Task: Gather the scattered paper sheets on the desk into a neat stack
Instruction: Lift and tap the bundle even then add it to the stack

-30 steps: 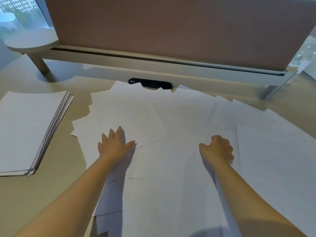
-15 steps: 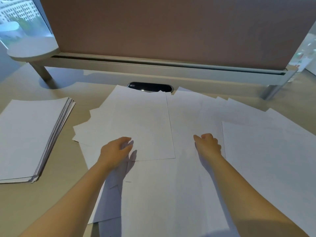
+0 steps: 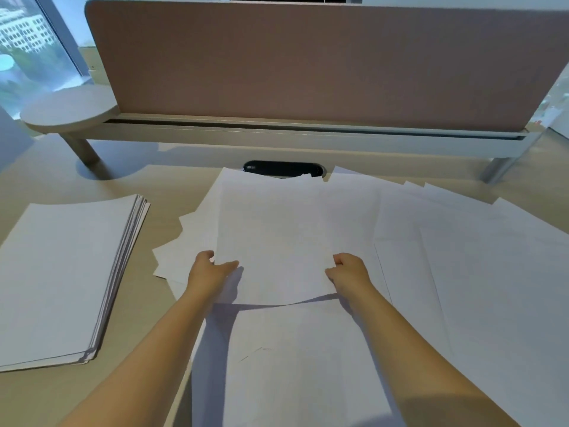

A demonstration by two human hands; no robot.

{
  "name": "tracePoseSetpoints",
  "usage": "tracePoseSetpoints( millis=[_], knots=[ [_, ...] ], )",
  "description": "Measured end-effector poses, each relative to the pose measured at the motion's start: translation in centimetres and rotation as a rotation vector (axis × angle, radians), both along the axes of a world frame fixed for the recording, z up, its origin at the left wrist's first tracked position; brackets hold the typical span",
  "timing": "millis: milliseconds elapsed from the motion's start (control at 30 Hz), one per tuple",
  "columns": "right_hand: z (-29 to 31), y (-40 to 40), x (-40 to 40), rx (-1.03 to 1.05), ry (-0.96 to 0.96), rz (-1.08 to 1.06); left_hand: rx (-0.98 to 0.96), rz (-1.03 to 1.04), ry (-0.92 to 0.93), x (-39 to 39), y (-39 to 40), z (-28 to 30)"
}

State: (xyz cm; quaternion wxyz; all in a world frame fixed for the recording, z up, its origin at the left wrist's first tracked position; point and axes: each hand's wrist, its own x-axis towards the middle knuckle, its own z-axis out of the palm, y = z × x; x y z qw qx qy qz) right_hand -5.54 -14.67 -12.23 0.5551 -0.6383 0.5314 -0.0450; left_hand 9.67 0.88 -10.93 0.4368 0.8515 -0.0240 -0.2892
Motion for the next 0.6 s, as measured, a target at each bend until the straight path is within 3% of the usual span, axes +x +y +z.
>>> tracePoseSetpoints(
  millis=[133,433,600],
  knots=[
    [1.5,-0.3,-1.8,-0.034,0.032,-0.056,-0.043,-0.017,0.154,0.2,-0.1,0.3],
    [4.2,-3.3,-9.0,-0.05,0.176,-0.06,0.022,-0.225,0.055,-4.8,-4.1,0.2],
    [4.5,-6.4,-13.0,-0.038,0.265,-0.019,0.048,-0.222,0.038,-8.9,-6.6,0.1]
  ],
)
